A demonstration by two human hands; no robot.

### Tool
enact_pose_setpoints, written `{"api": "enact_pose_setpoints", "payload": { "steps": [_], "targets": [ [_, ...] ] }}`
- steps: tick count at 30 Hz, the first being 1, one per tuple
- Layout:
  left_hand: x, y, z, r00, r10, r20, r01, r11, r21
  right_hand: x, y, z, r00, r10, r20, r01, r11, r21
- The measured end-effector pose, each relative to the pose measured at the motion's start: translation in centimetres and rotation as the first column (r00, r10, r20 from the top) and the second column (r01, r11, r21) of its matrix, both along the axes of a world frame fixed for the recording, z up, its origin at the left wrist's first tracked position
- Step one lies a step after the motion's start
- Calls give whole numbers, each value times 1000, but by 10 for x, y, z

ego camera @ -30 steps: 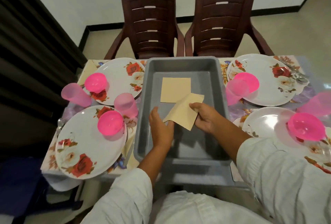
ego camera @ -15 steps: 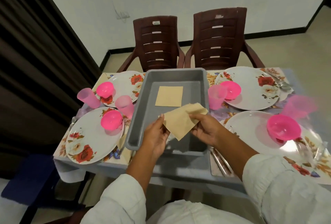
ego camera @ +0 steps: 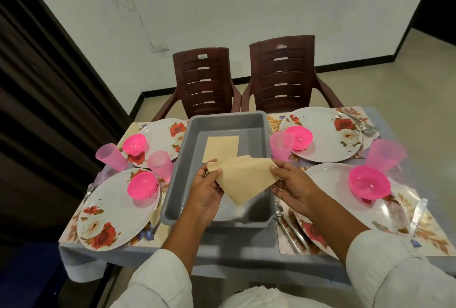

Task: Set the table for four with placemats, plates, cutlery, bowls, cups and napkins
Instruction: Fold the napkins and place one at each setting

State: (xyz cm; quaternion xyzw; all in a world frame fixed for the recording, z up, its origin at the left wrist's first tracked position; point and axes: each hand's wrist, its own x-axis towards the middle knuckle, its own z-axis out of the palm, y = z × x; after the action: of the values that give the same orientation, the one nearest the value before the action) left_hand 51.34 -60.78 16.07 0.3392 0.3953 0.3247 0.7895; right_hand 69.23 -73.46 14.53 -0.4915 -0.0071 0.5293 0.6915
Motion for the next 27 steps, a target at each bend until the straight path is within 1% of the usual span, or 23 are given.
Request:
{"api": "enact_pose_setpoints", "payload": {
  "steps": [3,5,11,15,18,20,23,25,27],
  "targets": [
    [9,5,-1,999,-35,-6,35,999,-6,7,-5,3,994,22,106,-18,999,-39],
    [19,9,-4,998,-49,-47,49,999,-2,12,-10,5,986,28,165,-17,998,-65],
    [46,16,-18,961,-138,-238,180,970,166,25,-31,13,957,-53,284,98,984,-146],
    [66,11,-22,925,-223,-309,295,932,212,31,-51,17,949,-103,299,163,969,-186],
    [81,5,-17,903,-312,-294,377,905,196,36,-67,23,940,-118,319,181,968,-176],
    [93,0,-9,889,-390,-241,439,877,197,42,-78,27,921,-154,359,216,966,-140],
    [106,-6,4,855,-505,-116,517,823,236,53,-95,32,859,-208,468,268,961,-64],
    [114,-9,11,825,-556,-104,560,778,285,60,-107,36,809,-227,542,302,952,-53],
    [122,-12,13,801,-585,-131,593,741,314,67,-119,39,770,-248,588,338,940,-46]
  ]
}}
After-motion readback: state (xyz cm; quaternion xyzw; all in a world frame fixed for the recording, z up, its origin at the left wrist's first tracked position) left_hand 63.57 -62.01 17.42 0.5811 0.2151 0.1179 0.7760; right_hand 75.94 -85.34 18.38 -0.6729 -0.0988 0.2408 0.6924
